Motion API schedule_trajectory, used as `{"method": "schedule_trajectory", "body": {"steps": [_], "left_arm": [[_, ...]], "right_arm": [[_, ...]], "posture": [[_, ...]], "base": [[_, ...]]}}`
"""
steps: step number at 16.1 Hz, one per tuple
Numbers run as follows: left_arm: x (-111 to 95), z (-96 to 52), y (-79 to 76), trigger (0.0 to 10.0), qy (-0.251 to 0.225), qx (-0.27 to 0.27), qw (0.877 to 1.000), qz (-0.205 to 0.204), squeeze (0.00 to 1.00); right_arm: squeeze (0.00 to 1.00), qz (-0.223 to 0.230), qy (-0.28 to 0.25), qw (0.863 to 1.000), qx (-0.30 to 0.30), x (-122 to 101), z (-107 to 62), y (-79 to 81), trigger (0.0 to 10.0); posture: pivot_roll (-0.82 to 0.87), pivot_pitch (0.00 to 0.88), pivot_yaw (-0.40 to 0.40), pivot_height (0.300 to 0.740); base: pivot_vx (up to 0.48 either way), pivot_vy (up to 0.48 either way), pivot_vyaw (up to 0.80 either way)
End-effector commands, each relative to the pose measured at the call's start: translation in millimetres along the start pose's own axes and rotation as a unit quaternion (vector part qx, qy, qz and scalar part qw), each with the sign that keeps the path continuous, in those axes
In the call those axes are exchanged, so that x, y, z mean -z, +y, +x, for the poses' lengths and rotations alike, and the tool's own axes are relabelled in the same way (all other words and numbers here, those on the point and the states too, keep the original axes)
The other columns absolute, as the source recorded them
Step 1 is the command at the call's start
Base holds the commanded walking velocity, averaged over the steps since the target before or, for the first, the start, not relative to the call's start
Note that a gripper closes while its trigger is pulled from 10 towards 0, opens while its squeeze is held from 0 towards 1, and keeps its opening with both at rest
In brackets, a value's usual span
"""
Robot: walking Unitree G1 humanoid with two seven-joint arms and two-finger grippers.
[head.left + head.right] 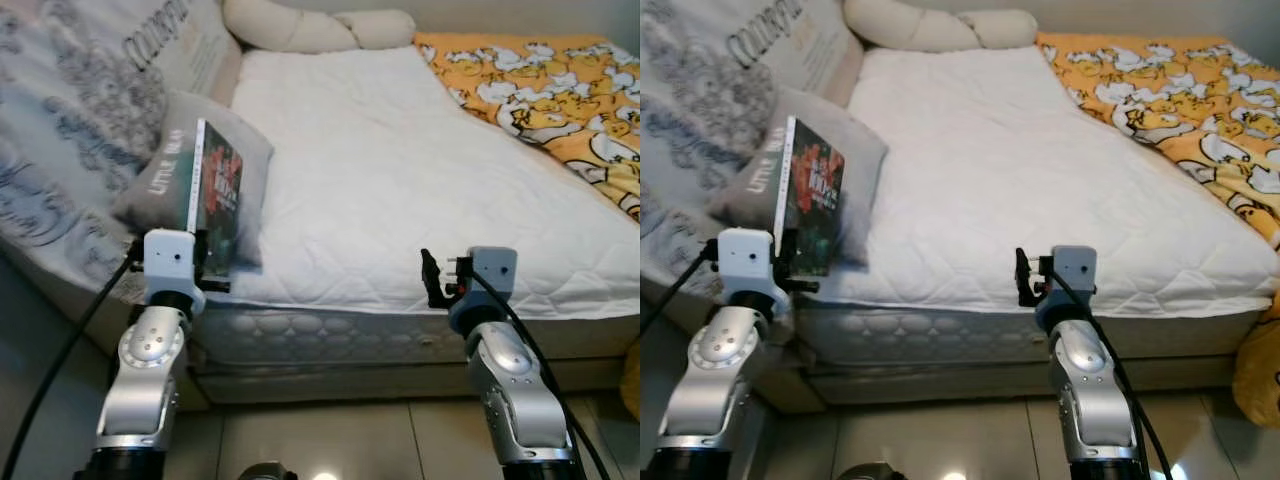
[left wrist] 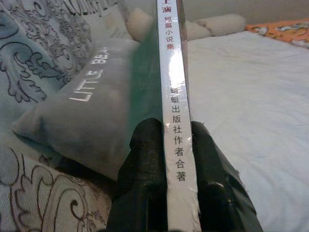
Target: Clean up the room
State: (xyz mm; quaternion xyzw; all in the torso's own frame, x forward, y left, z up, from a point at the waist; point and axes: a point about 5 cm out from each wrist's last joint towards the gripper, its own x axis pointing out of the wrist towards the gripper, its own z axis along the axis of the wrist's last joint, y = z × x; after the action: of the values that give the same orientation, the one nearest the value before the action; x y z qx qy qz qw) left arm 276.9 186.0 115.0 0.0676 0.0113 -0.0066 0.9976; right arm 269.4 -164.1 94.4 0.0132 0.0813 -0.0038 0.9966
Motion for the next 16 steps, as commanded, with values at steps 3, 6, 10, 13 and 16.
{"method": "schedule_trajectory", "body": {"steps": [3,6,10,13,16], "left_arm": [[-11,0.4,-7.3,10.0,-0.033,0.023,0.999,-0.005,0.0],[-11,-1.4,-8.9,10.0,-0.035,0.024,0.999,-0.009,0.0],[-11,-1.9,-11.6,10.0,-0.037,0.032,0.999,-0.013,0.0],[-12,0.0,-15.7,10.0,-0.037,0.041,0.998,-0.016,0.0],[-12,0.6,-18.4,10.0,-0.037,0.043,0.998,-0.016,0.0]], "right_arm": [[0.0,-0.014,0.002,1.0,0.001,0,0.4,-6.4,10.0],[0.0,-0.015,0.0,1.0,-0.004,-2,1.8,-6.5,10.0],[0.0,-0.009,0.01,1.0,-0.004,0,2.9,-7.3,10.0],[0.0,-0.021,0.006,1.0,0.007,1,0.7,-12.5,10.0],[0.0,-0.02,0.006,1.0,0.008,1,0.8,-12.9,10.0]], "posture": [[0.05,0.0,0.015,0.74],[0.06,0.0,0.007,0.74],[0.05,0.0,0.012,0.74],[0.04,0.0,0.022,0.74],[0.04,0.0,0.023,0.74]], "base": [[0.186,0.0,0.0],[0.313,0.0,0.0],[0.322,0.0,-0.4],[0.328,0.0,-0.45],[0.325,0.0,0.0]]}}
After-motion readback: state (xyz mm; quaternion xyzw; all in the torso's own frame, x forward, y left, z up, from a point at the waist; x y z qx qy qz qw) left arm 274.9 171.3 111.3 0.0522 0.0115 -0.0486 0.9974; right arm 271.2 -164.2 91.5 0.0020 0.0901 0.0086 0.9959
